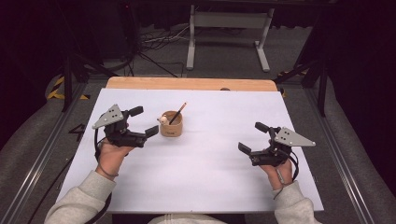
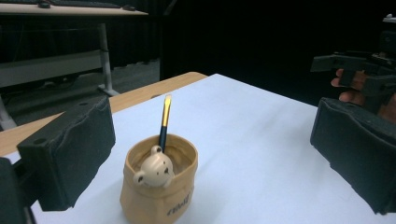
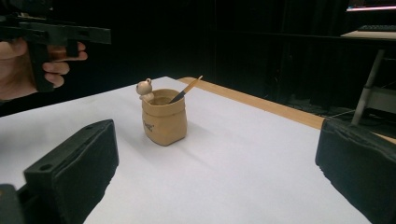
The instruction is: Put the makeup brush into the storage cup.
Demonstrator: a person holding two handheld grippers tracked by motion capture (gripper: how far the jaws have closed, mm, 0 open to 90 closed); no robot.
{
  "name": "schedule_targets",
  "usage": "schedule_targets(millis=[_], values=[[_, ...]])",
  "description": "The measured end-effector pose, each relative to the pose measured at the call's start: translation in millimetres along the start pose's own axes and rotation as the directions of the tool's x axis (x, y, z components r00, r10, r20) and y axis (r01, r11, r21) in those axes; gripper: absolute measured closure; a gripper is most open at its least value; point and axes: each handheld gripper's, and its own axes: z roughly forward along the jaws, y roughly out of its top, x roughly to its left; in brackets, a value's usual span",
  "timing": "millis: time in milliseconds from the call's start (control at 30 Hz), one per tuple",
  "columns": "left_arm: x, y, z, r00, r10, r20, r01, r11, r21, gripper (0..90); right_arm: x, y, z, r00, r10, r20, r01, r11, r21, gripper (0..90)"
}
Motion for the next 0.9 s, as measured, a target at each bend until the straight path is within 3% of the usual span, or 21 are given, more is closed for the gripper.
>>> schedule_targets(millis=[433, 733, 800, 900], values=[[-5.1, -17.8, -33.0, 0.9996, 0.011, -0.026, -0.011, 0.9999, 0.004, 0.7, -3.8, -6.0, -12.8, 0.9995, -0.032, 0.005, 0.032, 0.999, 0.012, 0.0], [-3.5, -34.2, -48.8, 0.999, -0.003, -0.044, 0.003, 1.0, 0.001, 0.9, -1.8, -13.4, -20.0, 0.999, -0.044, 0.009, 0.044, 0.999, 0.005, 0.0], [-0.4, -41.3, -53.2, 0.9989, -0.031, -0.037, 0.03, 0.9995, -0.011, 0.9, -2.1, -15.7, -22.8, 0.9987, -0.049, 0.012, 0.049, 0.999, 0.005, 0.0], [1.3, -46.9, -55.8, 0.9984, -0.027, -0.05, 0.027, 0.9996, 0.005, 0.9, -2.7, -19.8, -25.9, 0.9989, -0.045, 0.013, 0.045, 0.999, -0.003, 0.0]])
